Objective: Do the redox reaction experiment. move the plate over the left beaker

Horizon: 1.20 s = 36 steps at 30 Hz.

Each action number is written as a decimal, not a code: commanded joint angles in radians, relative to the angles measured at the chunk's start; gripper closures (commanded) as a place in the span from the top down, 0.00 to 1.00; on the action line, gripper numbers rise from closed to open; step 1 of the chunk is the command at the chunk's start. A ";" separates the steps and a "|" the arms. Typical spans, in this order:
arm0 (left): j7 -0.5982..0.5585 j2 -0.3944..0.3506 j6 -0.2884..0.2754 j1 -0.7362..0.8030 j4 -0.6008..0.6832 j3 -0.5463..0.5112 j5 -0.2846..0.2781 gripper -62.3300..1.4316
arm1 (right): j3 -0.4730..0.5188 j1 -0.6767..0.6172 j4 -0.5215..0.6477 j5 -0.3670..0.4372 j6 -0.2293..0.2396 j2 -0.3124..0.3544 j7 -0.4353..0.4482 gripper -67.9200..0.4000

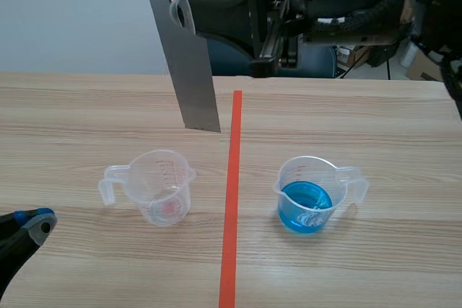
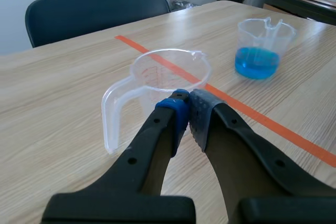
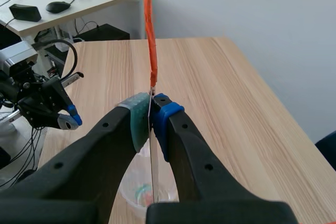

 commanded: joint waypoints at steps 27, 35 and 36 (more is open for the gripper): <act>-0.192 0.358 0.140 0.144 -0.103 -0.260 0.211 0.07 | -0.309 0.245 -0.320 -0.134 -0.072 -0.209 0.196 0.01; -0.294 0.402 0.148 0.143 -0.152 -0.261 0.247 0.07 | -0.309 0.245 -0.343 -0.037 -0.032 -0.217 0.185 0.01; -0.299 0.406 0.152 0.143 -0.152 -0.261 0.261 0.07 | -0.309 0.244 -0.343 -0.028 -0.026 -0.217 0.176 0.01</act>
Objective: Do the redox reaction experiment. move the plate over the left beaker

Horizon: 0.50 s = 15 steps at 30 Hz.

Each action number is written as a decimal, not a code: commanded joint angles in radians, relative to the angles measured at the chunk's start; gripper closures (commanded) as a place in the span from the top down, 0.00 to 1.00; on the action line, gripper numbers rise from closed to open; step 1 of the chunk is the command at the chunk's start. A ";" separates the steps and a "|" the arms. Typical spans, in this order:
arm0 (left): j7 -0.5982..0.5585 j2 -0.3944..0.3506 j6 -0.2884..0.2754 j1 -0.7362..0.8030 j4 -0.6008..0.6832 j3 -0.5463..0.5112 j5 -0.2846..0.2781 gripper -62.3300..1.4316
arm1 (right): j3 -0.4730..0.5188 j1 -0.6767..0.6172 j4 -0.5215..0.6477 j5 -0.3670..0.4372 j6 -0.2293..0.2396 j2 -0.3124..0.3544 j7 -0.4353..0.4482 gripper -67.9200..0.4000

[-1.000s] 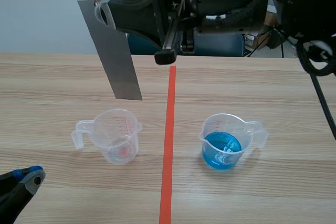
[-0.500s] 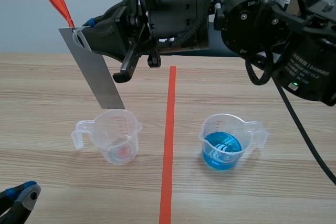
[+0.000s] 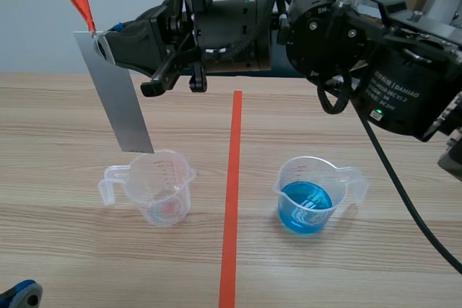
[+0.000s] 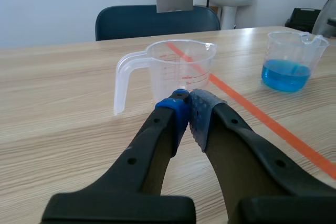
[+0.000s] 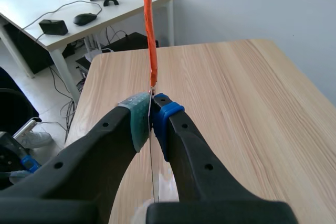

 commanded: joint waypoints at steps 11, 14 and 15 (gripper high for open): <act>-0.048 0.011 0.014 -0.003 0.018 -0.004 0.021 0.07 | 0.010 0.017 0.020 0.048 0.002 -0.002 -0.045 0.01; -0.048 0.011 0.014 -0.003 0.018 -0.004 0.020 0.07 | 0.010 0.017 0.020 0.048 0.002 -0.003 -0.044 0.01; -0.048 0.011 0.014 -0.003 0.018 -0.004 0.019 0.07 | 0.010 0.017 0.020 0.048 0.002 -0.003 -0.044 0.01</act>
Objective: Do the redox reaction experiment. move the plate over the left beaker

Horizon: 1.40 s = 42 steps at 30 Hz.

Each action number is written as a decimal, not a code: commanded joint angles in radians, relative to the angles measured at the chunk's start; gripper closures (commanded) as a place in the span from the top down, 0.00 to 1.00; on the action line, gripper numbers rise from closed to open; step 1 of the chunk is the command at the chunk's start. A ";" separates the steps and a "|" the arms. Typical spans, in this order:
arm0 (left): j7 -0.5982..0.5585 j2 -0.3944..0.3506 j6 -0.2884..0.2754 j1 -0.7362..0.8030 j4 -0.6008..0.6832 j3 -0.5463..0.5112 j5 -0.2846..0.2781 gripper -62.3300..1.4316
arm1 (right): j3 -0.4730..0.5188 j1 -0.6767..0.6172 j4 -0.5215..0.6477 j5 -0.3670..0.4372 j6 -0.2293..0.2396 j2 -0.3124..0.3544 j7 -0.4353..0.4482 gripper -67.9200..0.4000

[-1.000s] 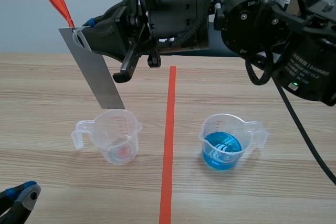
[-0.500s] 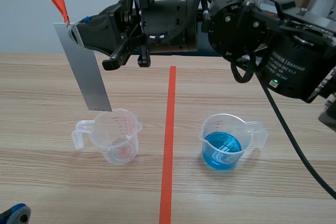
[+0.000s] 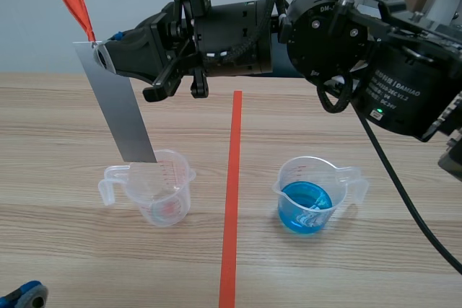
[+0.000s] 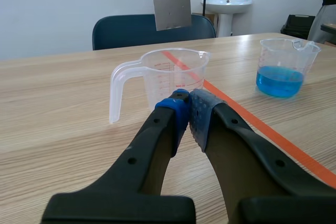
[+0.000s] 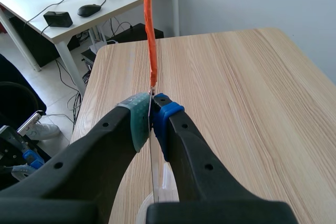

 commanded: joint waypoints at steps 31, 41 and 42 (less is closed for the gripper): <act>-0.007 0.003 -0.002 -0.001 0.018 -0.004 -0.043 1.00 | 0.010 0.013 0.019 0.017 0.001 -0.003 0.018 0.01; -0.007 0.003 -0.002 -0.001 0.018 -0.004 -0.043 1.00 | 0.010 0.012 0.019 0.018 0.001 -0.003 0.019 0.01; -0.007 0.003 -0.002 -0.001 0.018 -0.004 -0.043 1.00 | 0.010 0.012 0.019 0.018 0.001 -0.003 0.019 0.01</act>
